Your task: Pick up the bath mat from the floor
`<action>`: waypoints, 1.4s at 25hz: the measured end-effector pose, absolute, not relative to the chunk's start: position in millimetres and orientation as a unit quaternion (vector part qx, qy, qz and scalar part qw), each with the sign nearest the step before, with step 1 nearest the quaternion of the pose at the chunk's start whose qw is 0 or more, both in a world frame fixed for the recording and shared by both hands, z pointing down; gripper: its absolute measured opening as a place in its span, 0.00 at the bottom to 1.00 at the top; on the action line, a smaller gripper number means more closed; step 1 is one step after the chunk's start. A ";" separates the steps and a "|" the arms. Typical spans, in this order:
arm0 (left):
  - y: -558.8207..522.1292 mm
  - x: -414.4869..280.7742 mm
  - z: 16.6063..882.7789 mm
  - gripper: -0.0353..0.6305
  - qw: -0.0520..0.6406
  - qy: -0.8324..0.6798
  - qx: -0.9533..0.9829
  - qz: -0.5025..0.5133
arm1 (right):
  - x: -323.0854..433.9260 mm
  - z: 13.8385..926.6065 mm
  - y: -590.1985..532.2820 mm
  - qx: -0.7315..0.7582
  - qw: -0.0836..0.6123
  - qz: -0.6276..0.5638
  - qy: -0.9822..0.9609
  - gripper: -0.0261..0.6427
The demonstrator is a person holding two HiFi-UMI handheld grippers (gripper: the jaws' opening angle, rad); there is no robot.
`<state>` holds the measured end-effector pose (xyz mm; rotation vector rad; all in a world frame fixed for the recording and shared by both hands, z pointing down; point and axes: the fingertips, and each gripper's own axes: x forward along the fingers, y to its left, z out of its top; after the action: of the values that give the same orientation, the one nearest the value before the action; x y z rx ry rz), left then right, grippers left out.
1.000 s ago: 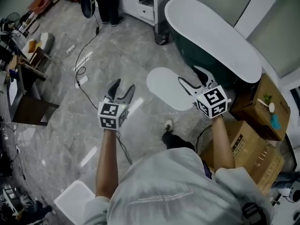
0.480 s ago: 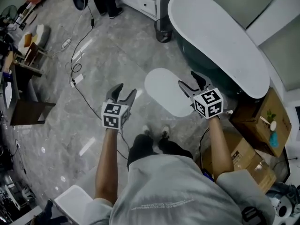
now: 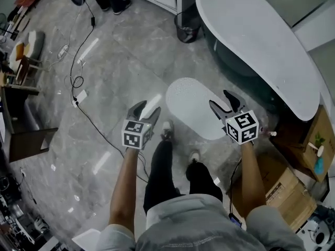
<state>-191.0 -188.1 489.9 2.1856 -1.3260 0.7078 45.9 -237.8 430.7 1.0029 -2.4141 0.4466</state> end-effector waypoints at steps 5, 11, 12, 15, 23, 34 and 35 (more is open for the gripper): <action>-252.8 -204.3 625.3 0.42 0.254 -0.466 0.807 0.257 | 31.9 567.7 -283.1 0.372 0.251 0.187 -0.874 0.46; -295.0 -213.0 803.8 0.42 0.275 -0.453 0.803 0.273 | 22.5 745.6 -314.3 0.363 0.252 0.219 -0.870 0.46; -299.9 -213.2 831.2 0.42 0.283 -0.451 0.802 0.271 | 22.4 771.2 -318.6 0.364 0.249 0.222 -0.869 0.46; -312.8 -211.1 908.5 0.42 0.305 -0.449 0.798 0.261 | 22.5 838.7 -333.1 0.373 0.230 0.231 -0.869 0.46; -313.0 -210.8 1087.2 0.44 0.368 -0.452 0.767 0.268 | 22.0 962.3 -325.9 0.368 0.238 0.246 -0.865 0.46; -316.2 -193.2 1171.3 0.50 0.365 -0.451 0.753 0.310 | 47.1 1014.7 -318.4 0.384 0.236 0.256 -0.855 0.46; -316.0 -191.8 1173.2 0.50 0.360 -0.453 0.754 0.312 | 49.6 1016.2 -316.6 0.387 0.234 0.258 -0.854 0.46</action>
<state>-191.8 -316.0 1173.2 1.9439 -1.1666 0.8037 49.6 -316.6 1016.2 1.0635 -2.3441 0.7088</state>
